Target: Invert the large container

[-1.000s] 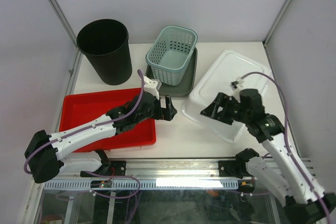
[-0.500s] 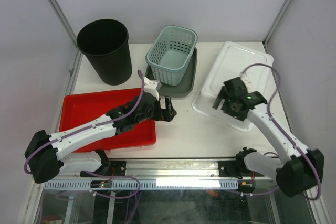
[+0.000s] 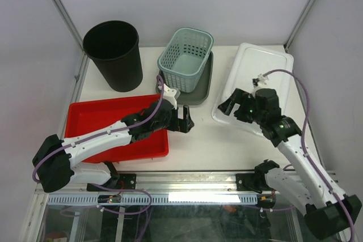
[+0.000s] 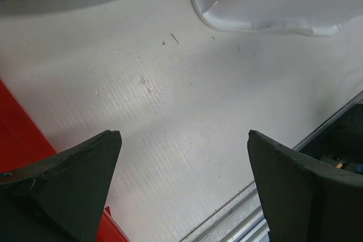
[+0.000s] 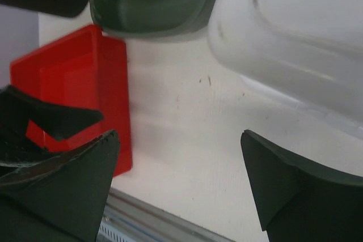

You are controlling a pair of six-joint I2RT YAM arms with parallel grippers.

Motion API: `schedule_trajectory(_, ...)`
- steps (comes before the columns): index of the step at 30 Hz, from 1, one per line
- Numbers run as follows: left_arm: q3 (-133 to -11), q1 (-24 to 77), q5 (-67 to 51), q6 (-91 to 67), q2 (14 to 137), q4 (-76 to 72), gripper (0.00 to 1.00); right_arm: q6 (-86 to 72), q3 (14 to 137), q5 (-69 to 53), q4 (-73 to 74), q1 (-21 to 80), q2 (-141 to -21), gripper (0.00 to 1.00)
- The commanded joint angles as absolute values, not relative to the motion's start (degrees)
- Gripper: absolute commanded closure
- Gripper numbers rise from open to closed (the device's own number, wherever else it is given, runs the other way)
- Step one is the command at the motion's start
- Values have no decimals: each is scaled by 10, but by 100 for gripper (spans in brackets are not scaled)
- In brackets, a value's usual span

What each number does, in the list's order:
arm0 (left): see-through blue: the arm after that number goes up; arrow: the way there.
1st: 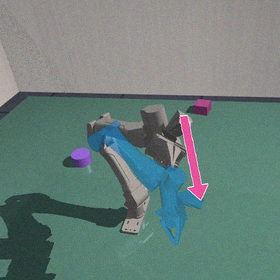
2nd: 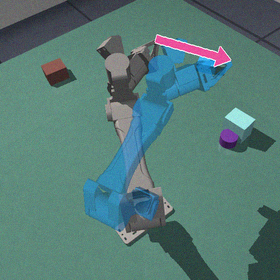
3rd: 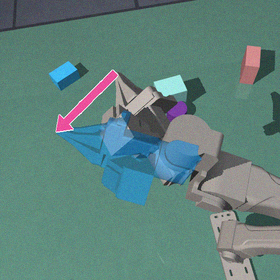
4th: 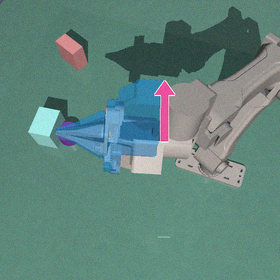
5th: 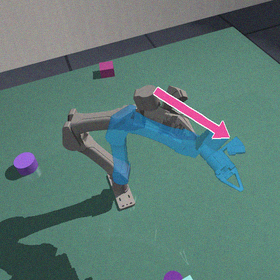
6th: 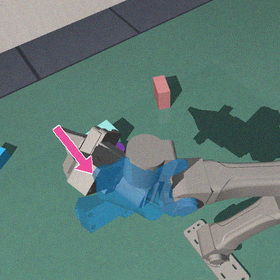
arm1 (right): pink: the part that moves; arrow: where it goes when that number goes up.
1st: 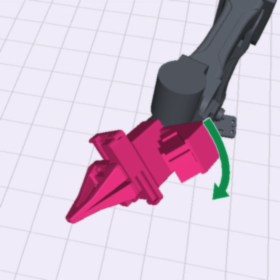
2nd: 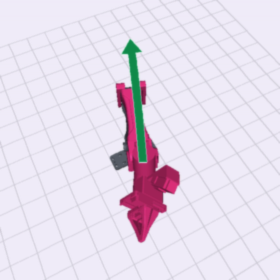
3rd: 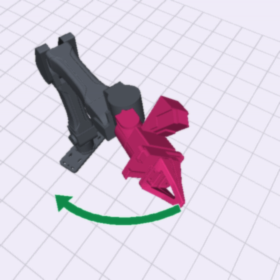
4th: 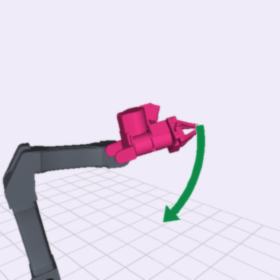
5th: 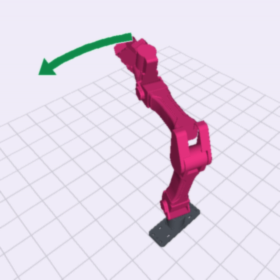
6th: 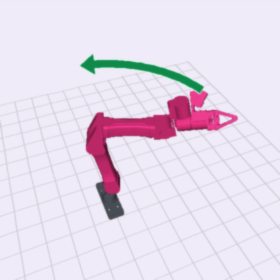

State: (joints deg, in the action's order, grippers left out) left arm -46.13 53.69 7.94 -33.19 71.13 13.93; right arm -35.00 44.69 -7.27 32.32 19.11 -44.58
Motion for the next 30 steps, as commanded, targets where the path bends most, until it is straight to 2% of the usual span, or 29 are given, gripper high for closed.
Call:
schedule_trajectory(1,-472,541,65,-323,693,105,1,-339,440,-90,261,258,-506,8)
schedule_trajectory(4,-473,541,43,-318,692,105,1,-297,464,-4,353,244,-556,2)
schedule_trajectory(9,-474,542,29,-313,692,103,1,-259,488,13,420,37,-578,1)
schedule_trajectory(12,-473,542,28,-309,690,103,1,-261,509,38,427,-17,-570,2)
schedule_trajectory(17,-471,541,24,-309,690,96,1,-262,530,-64,389,-13,-525,4)
schedule_trajectory(22,-477,541,8,-304,695,92,1,-273,485,-153,308,41,-471,5)
schedule_trajectory(27,-471,541,1,-306,690,90,1,-260,453,-159,311,83,-500,4)
schedule_trajectory(30,-480,542,3,-311,685,98,1,-225,456,-96,352,74,-524,1)
